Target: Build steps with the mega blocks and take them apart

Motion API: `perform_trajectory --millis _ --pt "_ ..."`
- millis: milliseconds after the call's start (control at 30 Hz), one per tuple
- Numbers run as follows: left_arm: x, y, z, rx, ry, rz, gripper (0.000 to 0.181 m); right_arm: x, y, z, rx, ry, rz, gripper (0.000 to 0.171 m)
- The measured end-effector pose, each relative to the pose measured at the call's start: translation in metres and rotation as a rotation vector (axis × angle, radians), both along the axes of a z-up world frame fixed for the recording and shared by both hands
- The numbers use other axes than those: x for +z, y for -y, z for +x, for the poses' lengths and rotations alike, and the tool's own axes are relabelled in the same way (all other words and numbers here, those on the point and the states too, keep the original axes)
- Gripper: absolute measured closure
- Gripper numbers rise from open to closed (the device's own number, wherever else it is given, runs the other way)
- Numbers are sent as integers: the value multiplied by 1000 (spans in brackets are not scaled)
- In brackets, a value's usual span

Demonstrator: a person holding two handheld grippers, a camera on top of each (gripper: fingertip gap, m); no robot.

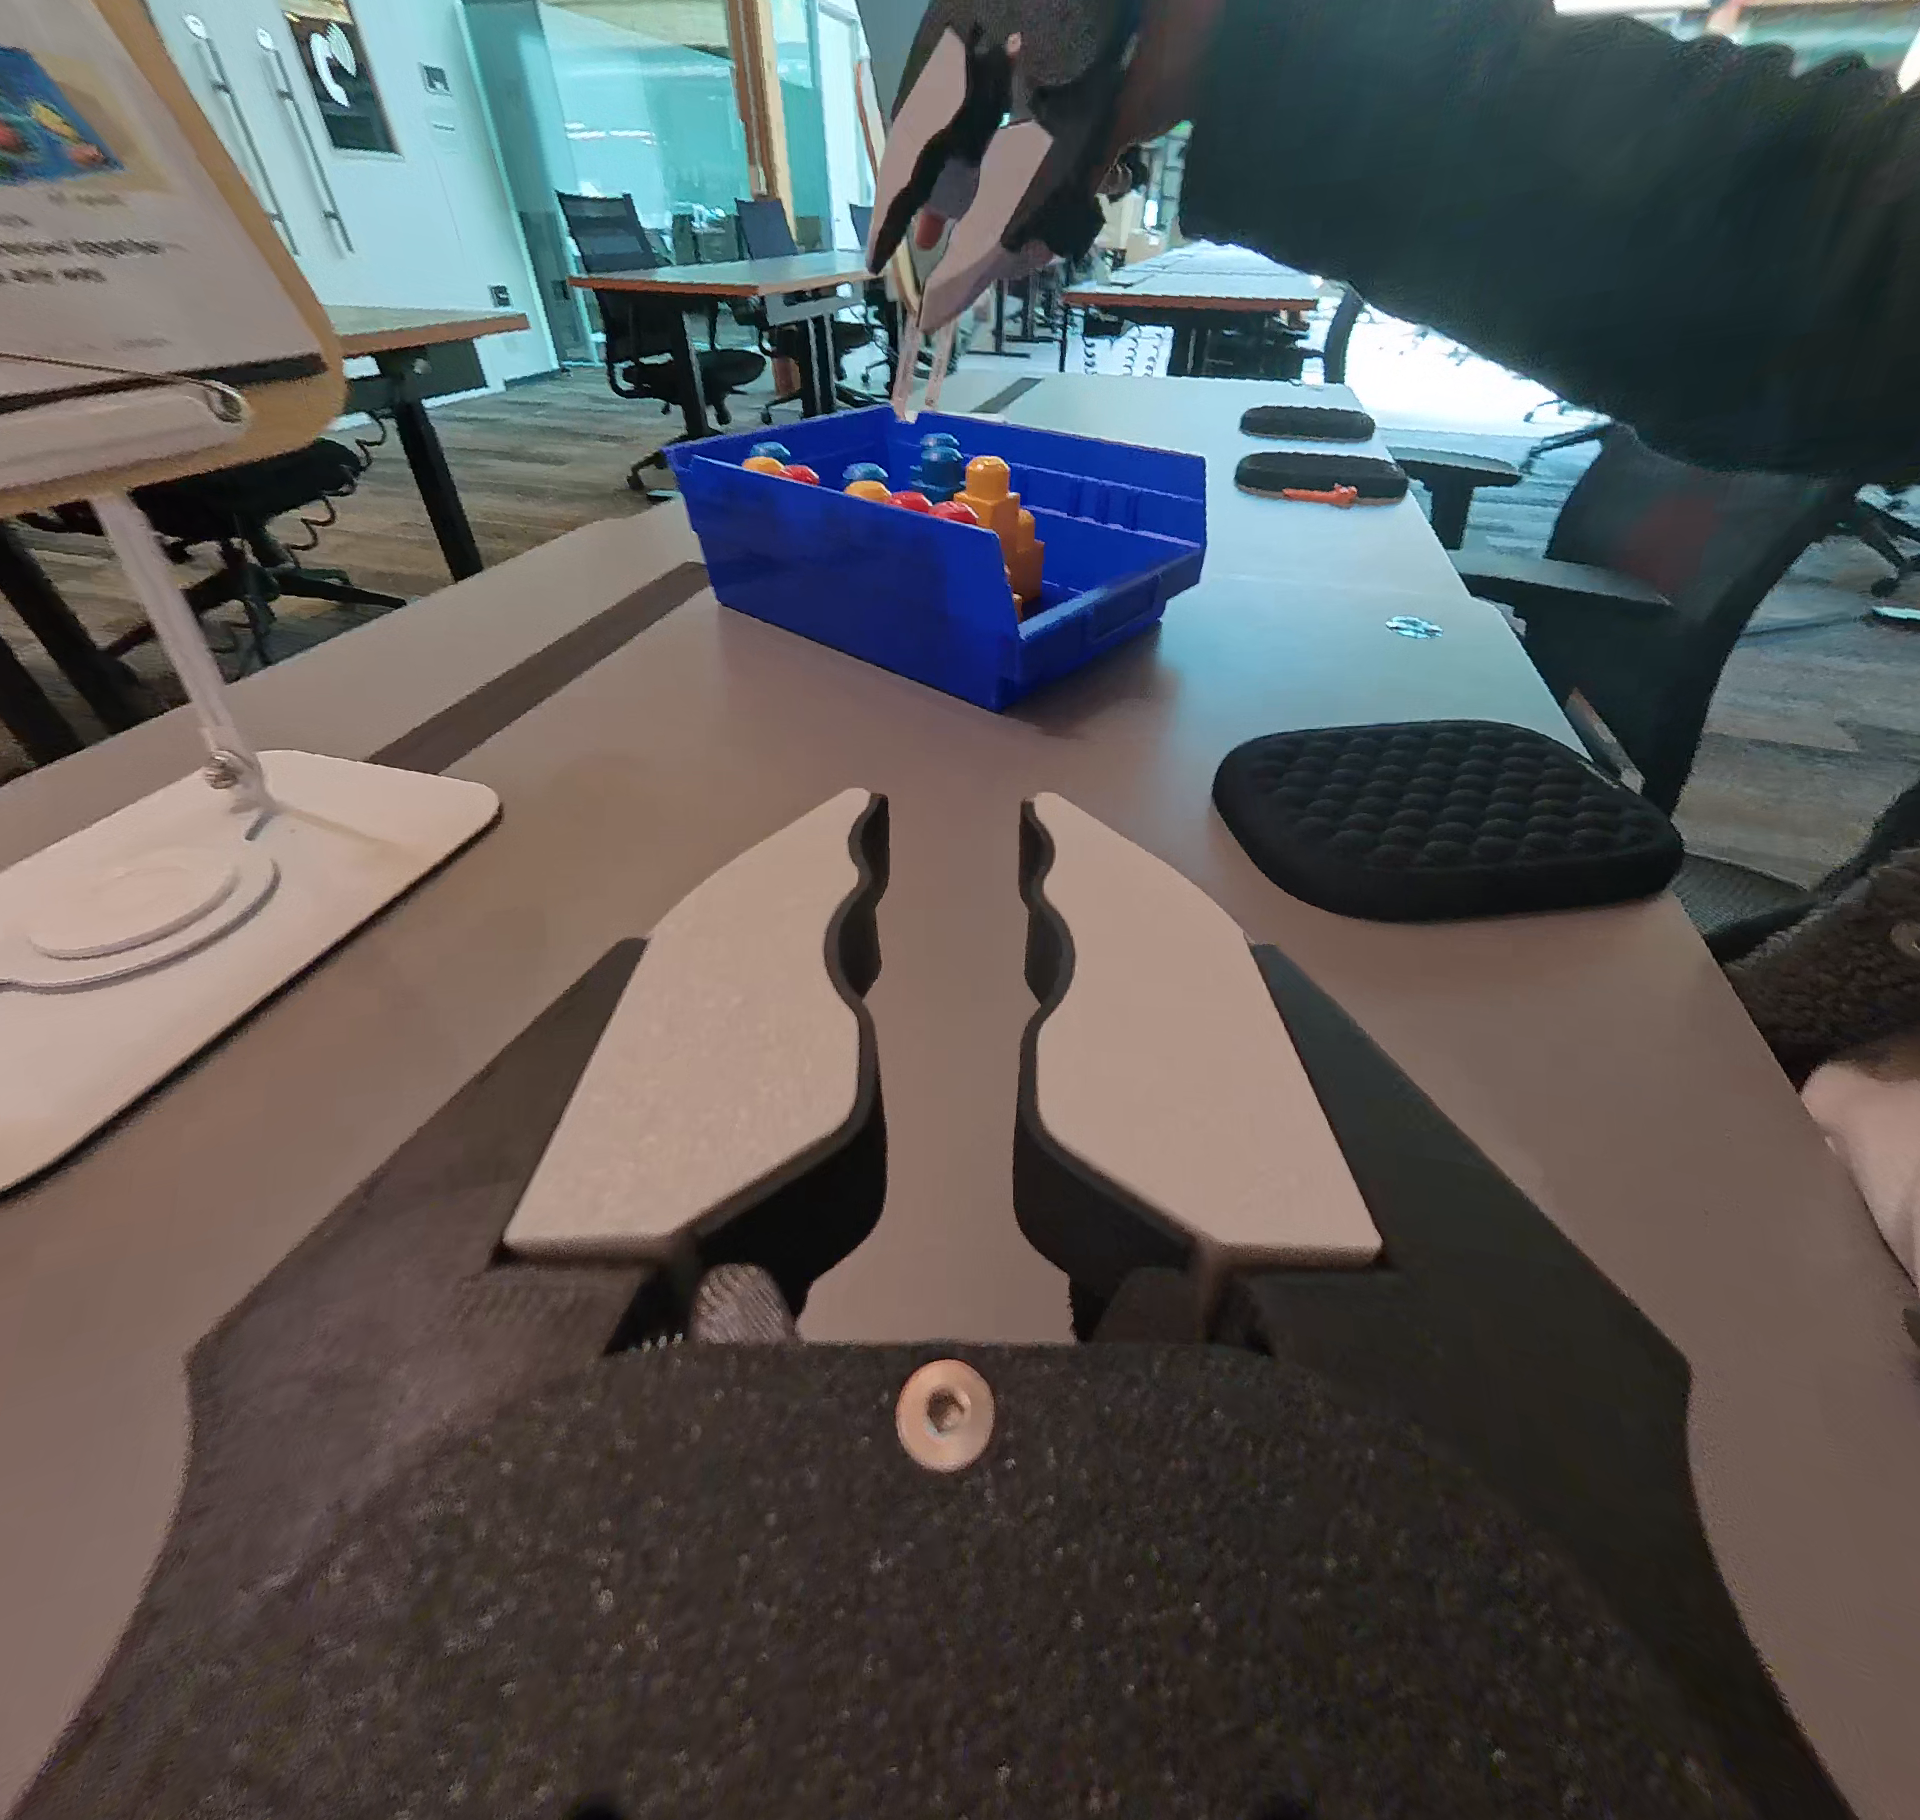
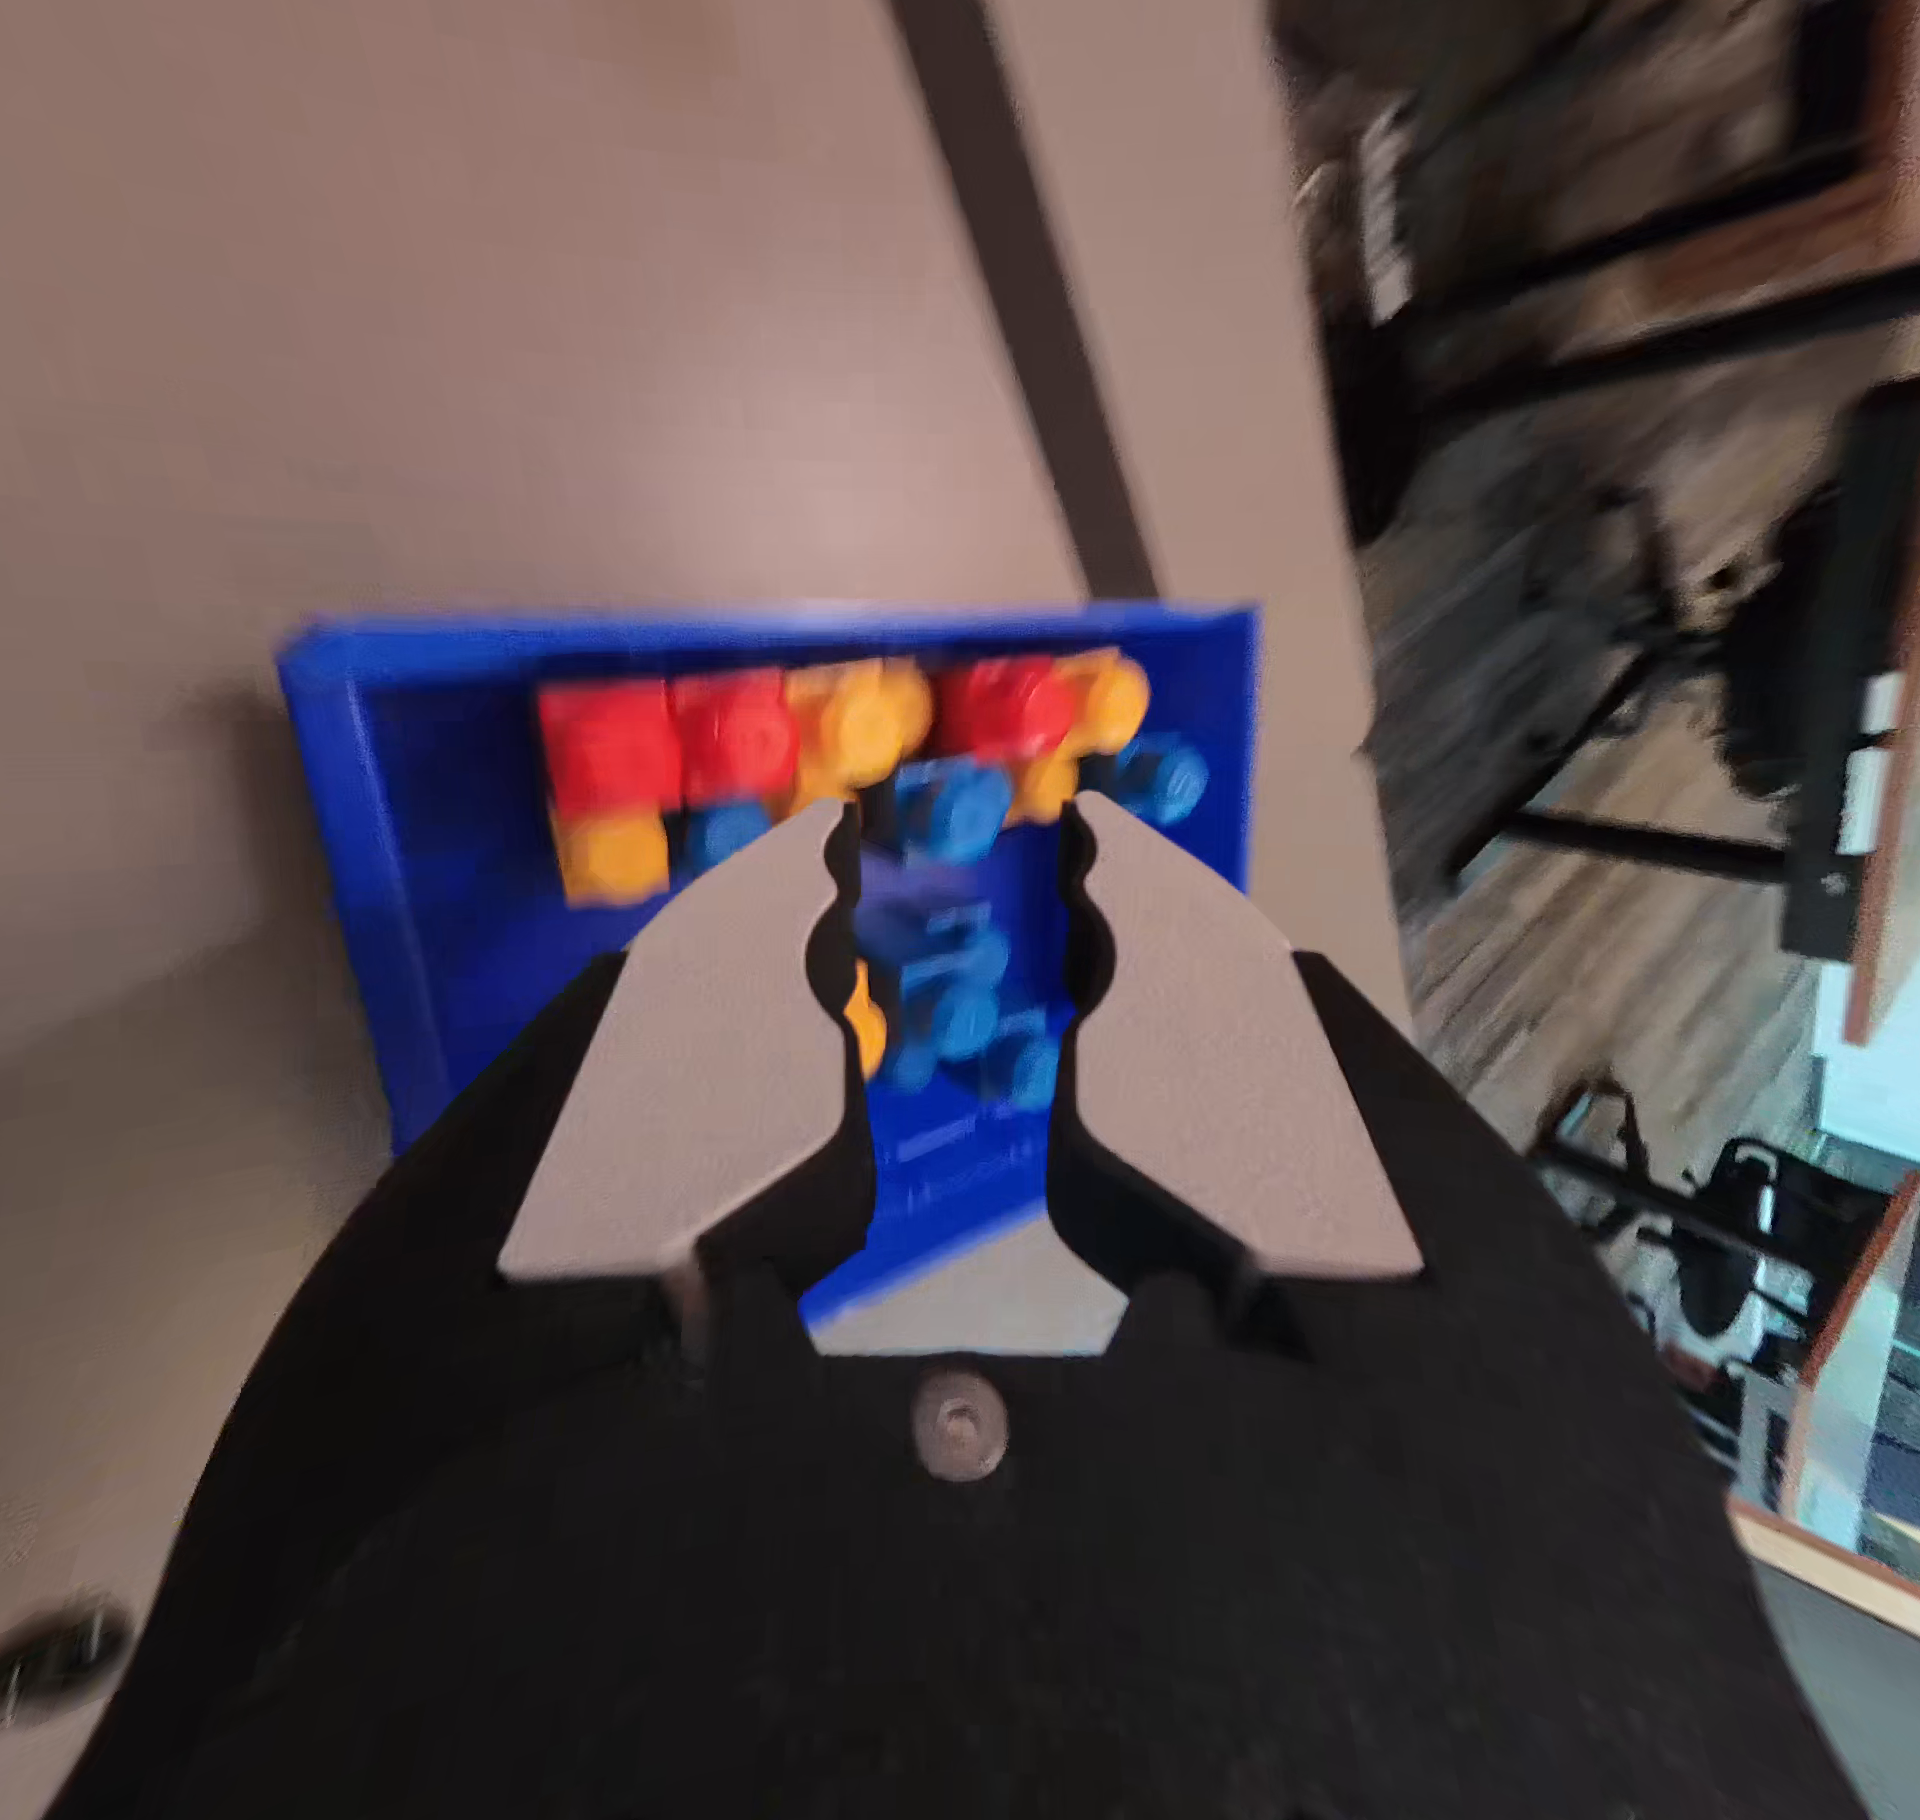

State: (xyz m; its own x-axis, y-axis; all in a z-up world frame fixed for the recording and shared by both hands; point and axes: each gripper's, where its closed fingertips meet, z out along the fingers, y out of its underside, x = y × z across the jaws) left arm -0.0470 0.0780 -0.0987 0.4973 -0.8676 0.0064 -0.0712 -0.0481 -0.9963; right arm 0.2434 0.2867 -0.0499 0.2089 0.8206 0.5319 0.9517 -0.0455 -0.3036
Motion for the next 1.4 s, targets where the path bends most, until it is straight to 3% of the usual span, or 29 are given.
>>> perform_trajectory --millis 133,200,300,467,767,867,1067,1233,1400 --pt "14 -8 -14 85 53 53 168 52 5 -63 -67 -410 209 148" --pt "19 -12 -22 131 77 74 172 62 15 -87 -151 -637 201 152" --pt "23 -17 -34 190 93 95 177 63 34 -117 -170 -869 193 157" --pt "26 -24 -47 260 90 110 181 31 54 -143 -241 -1058 175 171" --pt "20 -38 -72 413 61 127 181 -45 93 -161 -227 -1131 218 171" --pt "19 -41 -77 446 51 132 181 -50 91 -159 -157 -1088 278 171" --pt "36 -42 -109 603 91 142 181 -34 87 -139 -221 -1129 371 171" --pt "67 -22 -178 893 43 194 181 -37 85 -128 -286 -1126 354 171" --pt "76 31 -287 1211 30 169 159 -39 86 -110 -353 -1149 326 171"
